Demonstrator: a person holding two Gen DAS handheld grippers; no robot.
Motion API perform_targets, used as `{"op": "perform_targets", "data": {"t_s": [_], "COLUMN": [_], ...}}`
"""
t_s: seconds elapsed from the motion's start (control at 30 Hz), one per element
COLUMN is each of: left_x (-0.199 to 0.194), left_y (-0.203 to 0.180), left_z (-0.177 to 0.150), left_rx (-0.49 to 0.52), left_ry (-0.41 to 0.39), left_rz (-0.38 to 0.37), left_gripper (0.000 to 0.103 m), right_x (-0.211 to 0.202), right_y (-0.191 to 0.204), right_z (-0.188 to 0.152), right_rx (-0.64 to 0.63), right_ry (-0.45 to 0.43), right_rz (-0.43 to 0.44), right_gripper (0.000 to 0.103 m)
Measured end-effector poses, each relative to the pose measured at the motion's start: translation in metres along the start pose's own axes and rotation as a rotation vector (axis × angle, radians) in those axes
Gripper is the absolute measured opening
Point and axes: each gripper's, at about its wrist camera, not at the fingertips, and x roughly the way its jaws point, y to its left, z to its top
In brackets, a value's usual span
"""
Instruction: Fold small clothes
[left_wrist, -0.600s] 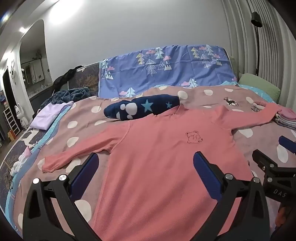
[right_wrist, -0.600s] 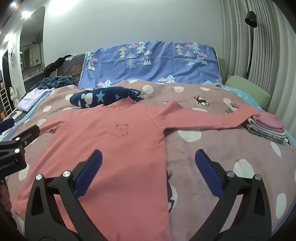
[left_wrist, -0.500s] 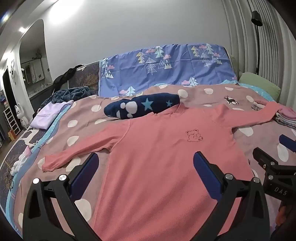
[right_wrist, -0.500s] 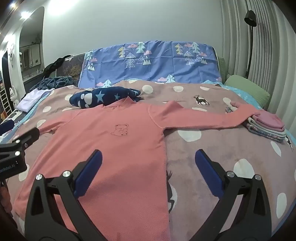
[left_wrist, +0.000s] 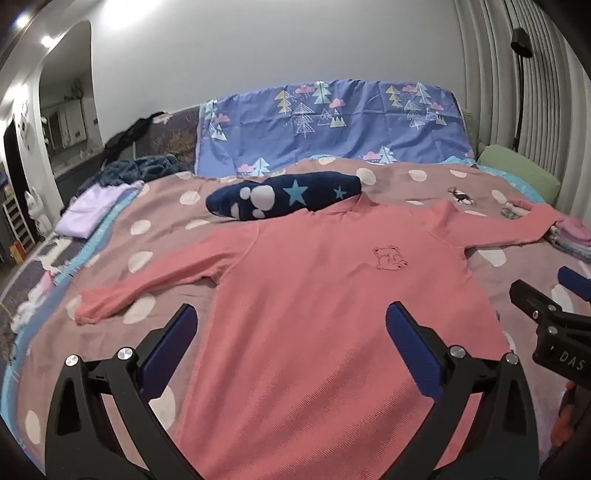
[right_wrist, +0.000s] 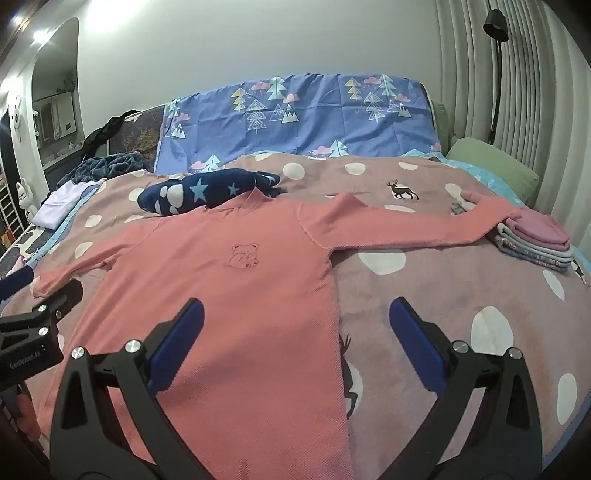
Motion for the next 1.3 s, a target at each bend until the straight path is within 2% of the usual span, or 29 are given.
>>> {"op": "perform_targets", "data": {"t_s": [0.1, 0.3, 0.73, 1.0, 1.3], "left_x": [0.008, 0.012, 0.024, 0.034, 0.034], "left_y": [0.004, 0.001, -0.005, -0.002, -0.004], "left_z": [0.006, 0.0, -0.012, -0.018, -0.021], "left_rx": [-0.028, 0.0, 0.031, 0.016, 0.026], "left_ry": [0.018, 0.048, 0.102, 0.15, 0.14], "left_rz": [-0.012, -0.009, -0.008, -0.025, -0.029], "left_gripper": [0.102, 0.102, 0.102, 0.102, 0.102], "right_x": [-0.001, 0.002, 0.028, 0.032, 0.033], "right_y": [0.002, 0.005, 0.009, 0.014, 0.015], "right_z": [0.001, 0.0, -0.01, -0.013, -0.012], "right_rx": [-0.004, -0.005, 0.004, -0.012, -0.009], "right_ry": [-0.001, 0.023, 0.177, 0.191, 0.194], "right_rz": [-0.002, -0.001, -0.033, -0.029, -0.033], "right_gripper": [0.101, 0.101, 0.101, 0.101, 0.101]}}
